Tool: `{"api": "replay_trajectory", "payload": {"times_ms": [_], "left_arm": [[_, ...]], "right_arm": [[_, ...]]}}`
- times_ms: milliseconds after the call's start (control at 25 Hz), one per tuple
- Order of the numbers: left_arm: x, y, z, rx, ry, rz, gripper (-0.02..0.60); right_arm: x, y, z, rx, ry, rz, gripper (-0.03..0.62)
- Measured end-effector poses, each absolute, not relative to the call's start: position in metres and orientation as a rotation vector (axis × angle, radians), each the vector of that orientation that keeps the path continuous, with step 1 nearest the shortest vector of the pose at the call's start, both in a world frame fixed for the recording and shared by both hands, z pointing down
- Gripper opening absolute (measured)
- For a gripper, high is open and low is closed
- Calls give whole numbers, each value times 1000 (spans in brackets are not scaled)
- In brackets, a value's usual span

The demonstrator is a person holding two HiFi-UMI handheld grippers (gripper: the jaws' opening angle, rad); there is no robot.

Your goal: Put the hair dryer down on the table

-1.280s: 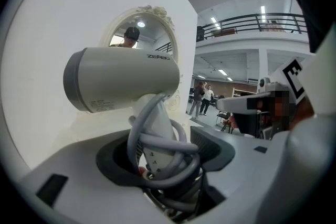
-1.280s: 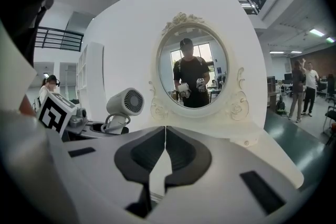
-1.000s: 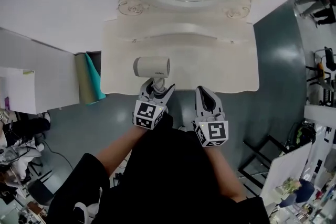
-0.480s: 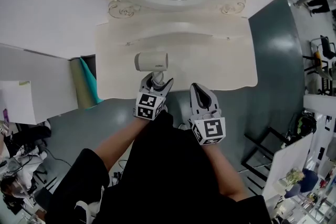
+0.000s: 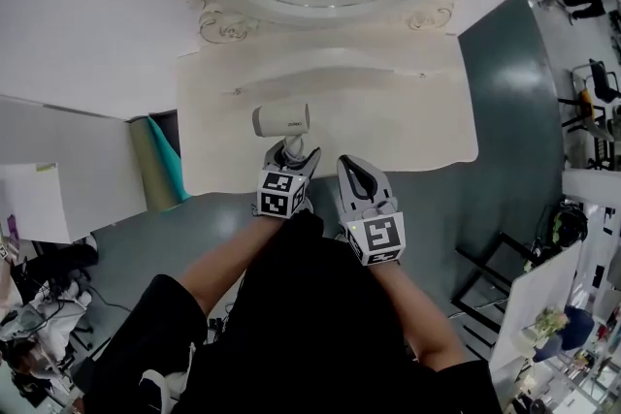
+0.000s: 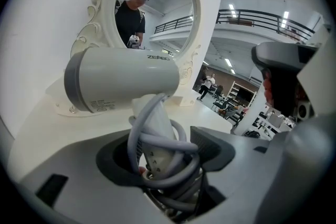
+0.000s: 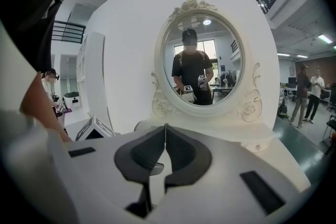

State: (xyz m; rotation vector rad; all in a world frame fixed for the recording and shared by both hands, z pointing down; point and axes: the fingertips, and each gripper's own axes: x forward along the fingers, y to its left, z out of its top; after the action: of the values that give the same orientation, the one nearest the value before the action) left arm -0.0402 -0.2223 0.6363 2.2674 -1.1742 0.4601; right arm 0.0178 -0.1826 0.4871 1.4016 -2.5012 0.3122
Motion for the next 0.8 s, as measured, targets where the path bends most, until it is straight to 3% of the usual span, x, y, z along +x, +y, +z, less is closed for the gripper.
{"api": "replay_trajectory", "payload": {"times_ms": [800], "left_arm": [[-80, -248, 693, 2111, -1209, 554, 291]], "right_arm": [[-12, -232, 573, 1343, -2380, 445, 20]]}}
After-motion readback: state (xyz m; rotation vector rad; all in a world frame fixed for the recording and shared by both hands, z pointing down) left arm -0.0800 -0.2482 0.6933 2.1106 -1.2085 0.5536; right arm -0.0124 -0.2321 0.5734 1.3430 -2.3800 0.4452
